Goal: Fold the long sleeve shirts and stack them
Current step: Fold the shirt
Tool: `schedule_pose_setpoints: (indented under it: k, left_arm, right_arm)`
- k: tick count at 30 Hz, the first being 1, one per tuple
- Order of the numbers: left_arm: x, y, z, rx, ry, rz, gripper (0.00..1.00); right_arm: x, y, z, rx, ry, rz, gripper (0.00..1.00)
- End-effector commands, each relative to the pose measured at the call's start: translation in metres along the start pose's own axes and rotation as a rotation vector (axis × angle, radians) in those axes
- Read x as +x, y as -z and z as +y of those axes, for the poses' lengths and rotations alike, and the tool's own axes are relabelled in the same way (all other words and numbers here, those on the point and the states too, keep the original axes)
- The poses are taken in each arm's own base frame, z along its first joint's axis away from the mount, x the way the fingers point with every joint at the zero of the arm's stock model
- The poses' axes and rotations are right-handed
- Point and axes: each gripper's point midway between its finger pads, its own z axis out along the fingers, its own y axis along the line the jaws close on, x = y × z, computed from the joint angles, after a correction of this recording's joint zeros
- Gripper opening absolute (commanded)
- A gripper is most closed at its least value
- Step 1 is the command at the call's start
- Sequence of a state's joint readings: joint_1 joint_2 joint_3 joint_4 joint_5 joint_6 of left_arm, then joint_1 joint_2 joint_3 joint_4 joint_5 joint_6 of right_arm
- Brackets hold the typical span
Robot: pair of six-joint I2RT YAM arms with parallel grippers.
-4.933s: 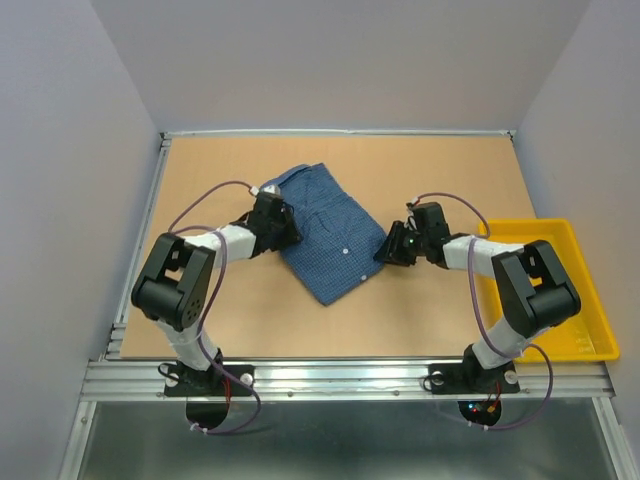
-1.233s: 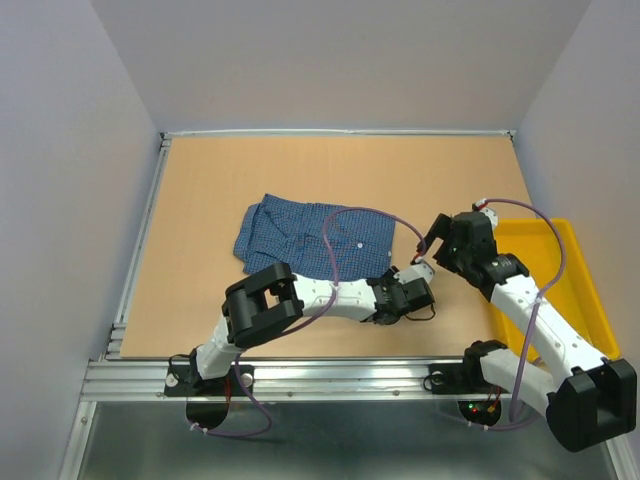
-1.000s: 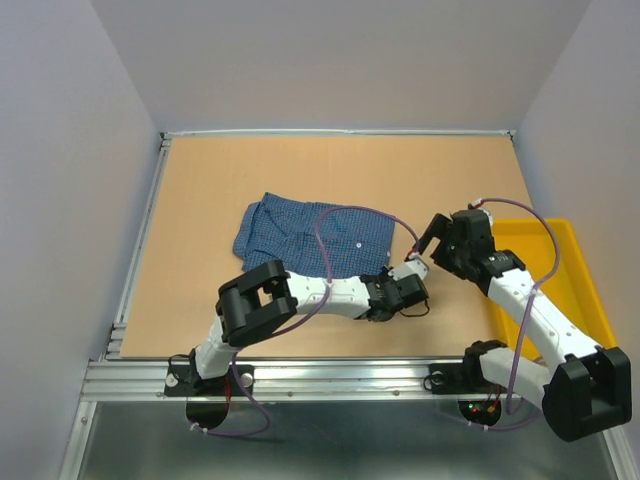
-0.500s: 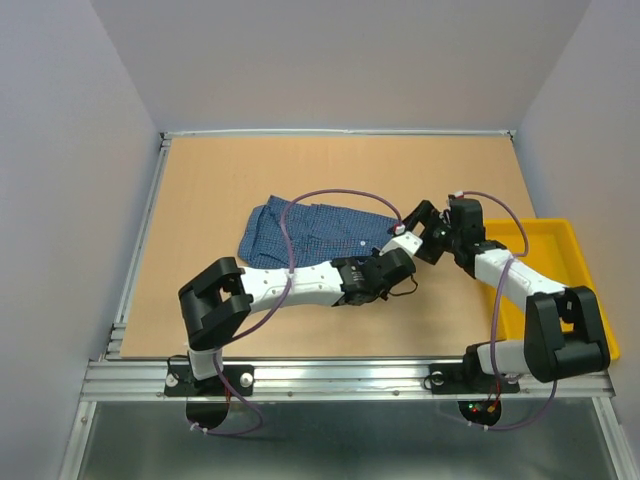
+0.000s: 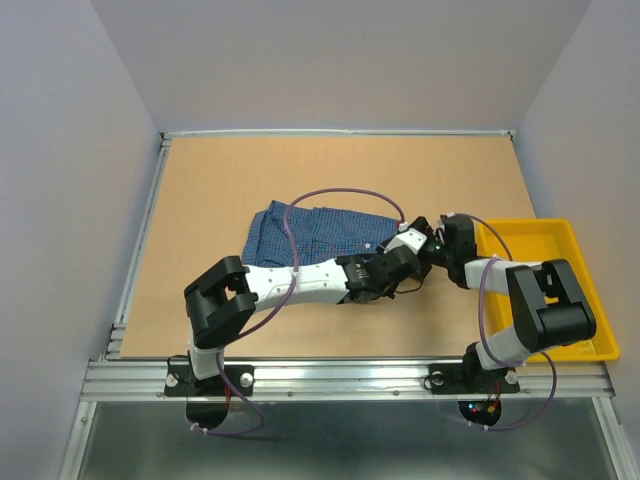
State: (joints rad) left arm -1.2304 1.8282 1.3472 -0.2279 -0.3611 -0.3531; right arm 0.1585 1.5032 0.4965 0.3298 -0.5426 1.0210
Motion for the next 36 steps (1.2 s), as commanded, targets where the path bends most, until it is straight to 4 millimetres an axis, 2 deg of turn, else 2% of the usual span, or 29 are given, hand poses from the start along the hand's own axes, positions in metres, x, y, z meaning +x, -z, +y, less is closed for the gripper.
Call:
schedule_pose_setpoints:
  k: [1,4,10,17,20,21,23,24,26,27,28,29,31,32,33,34,35,36]
  left_arm:
    - [-0.025,0.003,-0.007,0.001,0.053,-0.058,0.15]
    - [-0.021,0.003,-0.004,-0.012,0.057,-0.047,0.15]
    - [-0.03,0.012,-0.021,0.09,0.084,-0.077,0.16]
    - [-0.036,0.008,-0.037,0.144,0.083,-0.085,0.19]
    - [-0.034,0.007,-0.04,0.153,0.081,-0.078,0.2]
    - [-0.033,0.006,-0.039,0.153,0.084,-0.076,0.21]
    - [-0.031,0.008,-0.04,0.161,0.091,-0.075,0.24]
    - [-0.034,0.012,-0.04,0.168,0.104,-0.084,0.25]
    - [-0.034,0.016,-0.04,0.179,0.119,-0.091,0.33]
    - [-0.041,0.024,-0.037,0.185,0.137,-0.107,0.38]
    - [-0.042,0.026,-0.035,0.186,0.148,-0.11,0.44]
    - [-0.047,0.036,-0.032,0.201,0.162,-0.119,0.47]
    - [-0.052,0.04,-0.017,0.204,0.218,-0.124,0.53]
    - [-0.058,0.044,-0.01,0.213,0.246,-0.136,0.56]
    - [-0.069,0.056,-0.002,0.233,0.275,-0.166,0.61]
    - [-0.066,0.056,0.007,0.233,0.309,-0.159,0.68]
    - [-0.081,0.061,0.031,0.229,0.36,-0.191,0.71]
    - [-0.082,0.061,0.043,0.217,0.386,-0.195,0.73]
  right_arm:
    - [0.0,0.0,-0.009,0.001,0.007,-0.039,0.97]
    - [-0.001,0.005,-0.011,0.009,0.008,-0.064,0.97]
    - [0.003,-0.006,-0.011,-0.02,-0.005,-0.014,0.96]
    - [0.01,-0.014,-0.006,-0.088,-0.014,0.044,0.88]
    - [0.008,-0.014,-0.002,-0.107,0.01,0.035,0.77]
    - [0.007,-0.014,-0.001,-0.111,0.026,0.034,0.67]
    - [0.005,-0.013,0.002,-0.12,0.046,0.025,0.54]
    - [0.004,-0.013,0.003,-0.124,0.062,0.022,0.39]
    - [0.002,-0.012,0.007,-0.131,0.084,0.013,0.22]
    - [0.0,-0.011,0.01,-0.137,0.105,0.009,0.09]
    - [-0.002,-0.01,0.014,-0.14,0.12,0.006,0.05]
    - [-0.001,-0.008,0.014,-0.123,0.124,0.012,0.0]
    - [-0.013,-0.006,0.025,-0.109,0.2,-0.011,0.01]
    - [-0.016,-0.006,0.027,-0.085,0.226,-0.015,0.0]
    - [-0.016,-0.001,0.02,-0.029,0.266,-0.003,0.0]
    - [-0.027,0.0,0.03,-0.016,0.302,-0.036,0.0]
    - [-0.027,0.004,0.025,0.027,0.33,-0.022,0.01]
    - [-0.03,0.006,0.027,0.041,0.35,-0.025,0.01]
